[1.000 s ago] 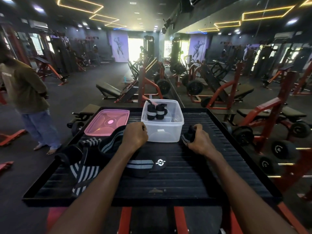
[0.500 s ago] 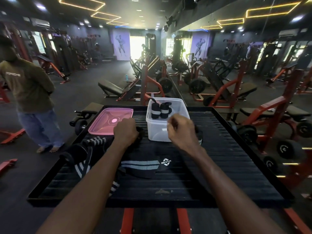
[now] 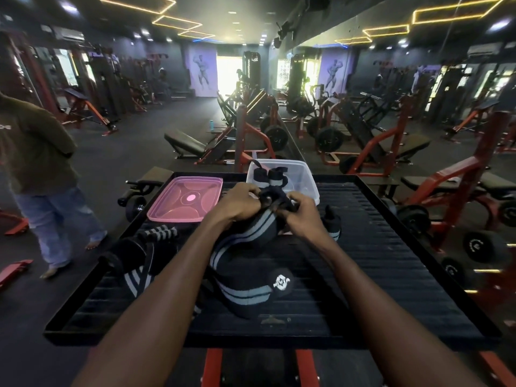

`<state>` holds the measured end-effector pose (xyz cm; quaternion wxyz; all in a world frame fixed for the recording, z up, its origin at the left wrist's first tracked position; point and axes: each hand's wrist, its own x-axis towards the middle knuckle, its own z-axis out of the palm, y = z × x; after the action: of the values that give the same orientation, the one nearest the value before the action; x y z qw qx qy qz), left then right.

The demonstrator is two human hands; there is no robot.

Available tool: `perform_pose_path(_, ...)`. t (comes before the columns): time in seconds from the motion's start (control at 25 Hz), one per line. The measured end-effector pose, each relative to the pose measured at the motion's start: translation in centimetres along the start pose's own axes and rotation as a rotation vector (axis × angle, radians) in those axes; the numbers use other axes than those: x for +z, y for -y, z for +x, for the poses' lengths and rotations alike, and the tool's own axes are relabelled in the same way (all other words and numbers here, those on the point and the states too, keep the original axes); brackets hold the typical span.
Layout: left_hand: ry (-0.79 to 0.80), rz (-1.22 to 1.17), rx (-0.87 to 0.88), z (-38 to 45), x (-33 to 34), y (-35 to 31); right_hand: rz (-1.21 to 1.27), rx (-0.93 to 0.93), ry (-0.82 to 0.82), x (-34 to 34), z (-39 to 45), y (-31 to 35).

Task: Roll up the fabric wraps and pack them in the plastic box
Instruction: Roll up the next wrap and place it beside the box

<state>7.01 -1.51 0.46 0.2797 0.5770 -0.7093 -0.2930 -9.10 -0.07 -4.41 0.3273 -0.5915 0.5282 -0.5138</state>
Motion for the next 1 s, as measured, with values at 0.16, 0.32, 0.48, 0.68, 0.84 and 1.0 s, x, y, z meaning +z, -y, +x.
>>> perform_pose_path(0.16, 0.167, -0.124, 0.012, -0.2, -0.2, -0.7, 0.047, -0.053, -0.188, -1.4, 1.0, 2.1)
perform_pose_path(0.32, 0.280, -0.472, -0.071, 0.1, 0.6, -1.5, 0.081, 0.001, -0.173, -2.4, 2.1, 3.3)
perform_pose_path(0.48, 0.429, -0.832, -0.190, 0.3, 2.2, -1.0, 0.143, 0.199, 0.168, -3.6, 2.2, 3.7)
perform_pose_path(0.68, 0.464, -1.084, -0.375, -0.3, 4.2, -1.3, 0.272, 0.286, 0.214, -3.9, 2.4, 2.6)
perform_pose_path(0.84, 0.436, -1.172, -0.427, 0.0, 4.6, -2.2, 0.407, 0.375, 0.175, -4.0, 2.6, 2.6)
perform_pose_path(1.0, 0.279, -1.209, -0.294, 0.7, 5.1, -1.7, 0.441, 0.337, 0.205, -3.6, 2.9, 1.8)
